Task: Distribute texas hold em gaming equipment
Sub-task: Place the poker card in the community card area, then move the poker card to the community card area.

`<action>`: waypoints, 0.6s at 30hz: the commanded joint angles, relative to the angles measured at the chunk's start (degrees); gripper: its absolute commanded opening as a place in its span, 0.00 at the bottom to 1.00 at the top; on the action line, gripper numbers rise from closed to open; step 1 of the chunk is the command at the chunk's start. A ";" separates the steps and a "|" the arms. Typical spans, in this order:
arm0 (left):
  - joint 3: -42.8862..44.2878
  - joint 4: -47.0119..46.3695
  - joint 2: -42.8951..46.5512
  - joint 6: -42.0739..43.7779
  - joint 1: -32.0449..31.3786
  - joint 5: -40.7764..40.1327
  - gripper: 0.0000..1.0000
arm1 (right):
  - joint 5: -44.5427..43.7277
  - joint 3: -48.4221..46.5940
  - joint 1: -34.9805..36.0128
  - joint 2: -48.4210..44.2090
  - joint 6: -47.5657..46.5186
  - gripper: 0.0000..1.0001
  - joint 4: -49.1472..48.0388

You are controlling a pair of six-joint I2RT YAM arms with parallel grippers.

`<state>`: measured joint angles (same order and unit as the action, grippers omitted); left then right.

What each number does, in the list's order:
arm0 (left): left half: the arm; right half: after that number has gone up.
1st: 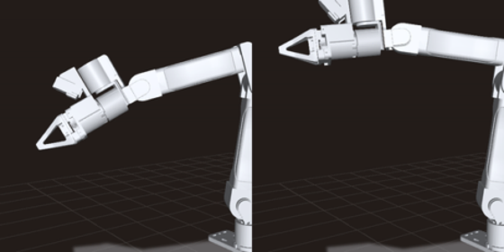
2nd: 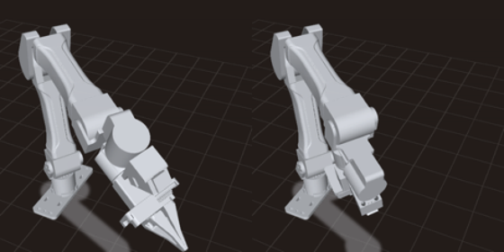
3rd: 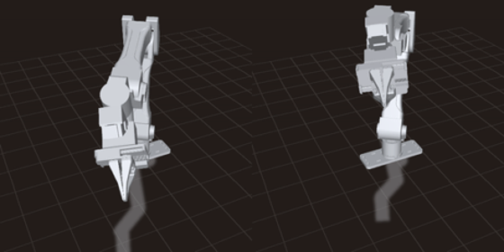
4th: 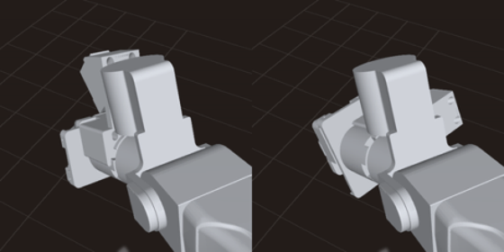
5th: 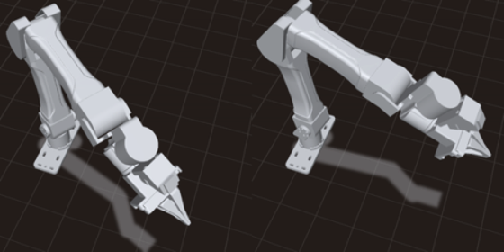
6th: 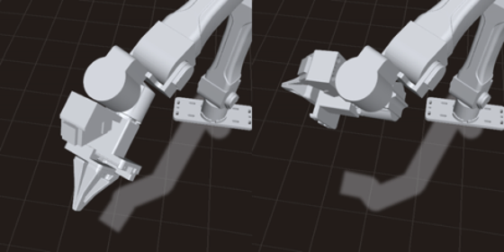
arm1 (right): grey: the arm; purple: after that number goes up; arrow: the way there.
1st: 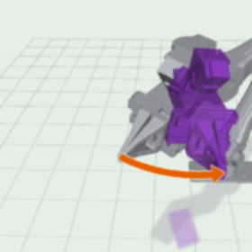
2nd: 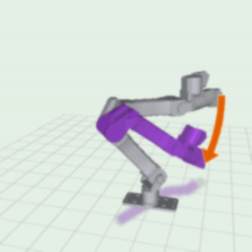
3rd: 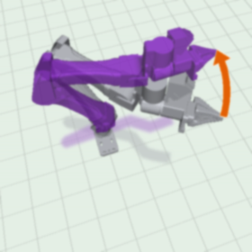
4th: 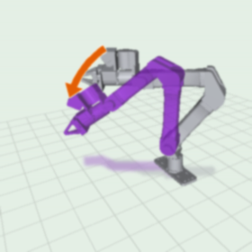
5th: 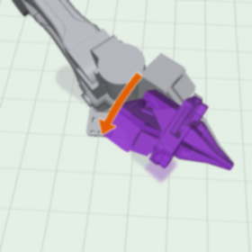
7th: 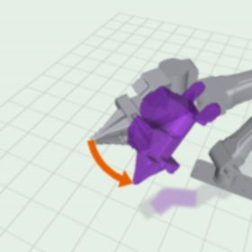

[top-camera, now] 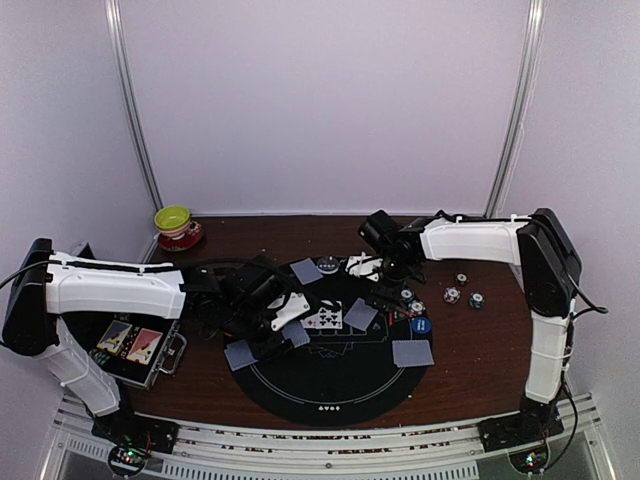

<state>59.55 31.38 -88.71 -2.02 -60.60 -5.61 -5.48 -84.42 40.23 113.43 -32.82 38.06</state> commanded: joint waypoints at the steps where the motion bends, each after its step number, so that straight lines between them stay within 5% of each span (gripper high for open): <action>1: -0.83 -1.67 1.41 0.16 -0.05 -0.45 0.66 | -3.24 1.46 0.92 1.69 0.83 1.00 -1.67; 18: -0.68 -1.65 1.43 0.28 -0.05 -0.27 0.66 | -9.99 6.57 1.78 2.23 0.86 1.00 -5.77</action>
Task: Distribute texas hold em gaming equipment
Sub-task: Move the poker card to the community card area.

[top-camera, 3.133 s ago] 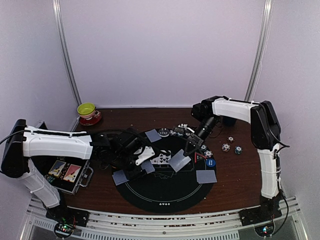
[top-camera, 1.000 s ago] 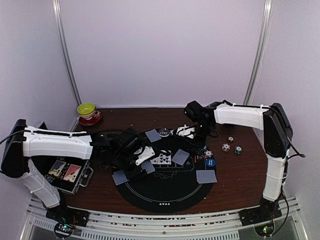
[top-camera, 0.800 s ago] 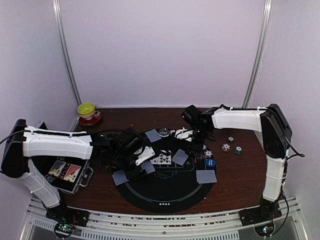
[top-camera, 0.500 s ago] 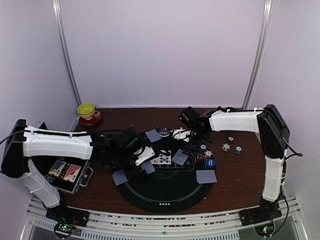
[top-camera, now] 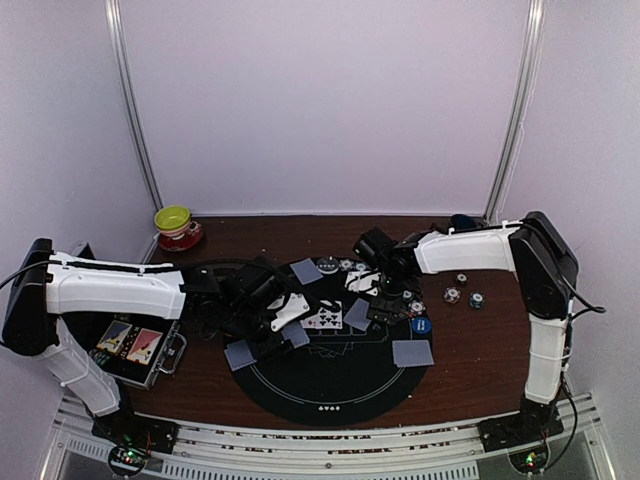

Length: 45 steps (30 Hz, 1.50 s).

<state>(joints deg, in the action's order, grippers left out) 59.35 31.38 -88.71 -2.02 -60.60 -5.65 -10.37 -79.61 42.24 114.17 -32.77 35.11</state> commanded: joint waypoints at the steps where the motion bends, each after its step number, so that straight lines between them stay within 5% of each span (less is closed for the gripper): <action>1: -0.52 -1.63 1.46 0.24 -0.05 -0.24 0.66 | -5.65 1.79 -0.23 1.68 0.94 1.00 -3.42; 45: -0.76 -1.67 2.13 0.15 -0.04 -0.19 0.66 | -6.41 -3.57 4.24 5.63 2.80 1.00 -6.19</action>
<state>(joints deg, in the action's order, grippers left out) 59.33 31.38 -88.38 -2.02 -60.60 -5.63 -18.48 -82.59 45.36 117.67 -31.33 28.75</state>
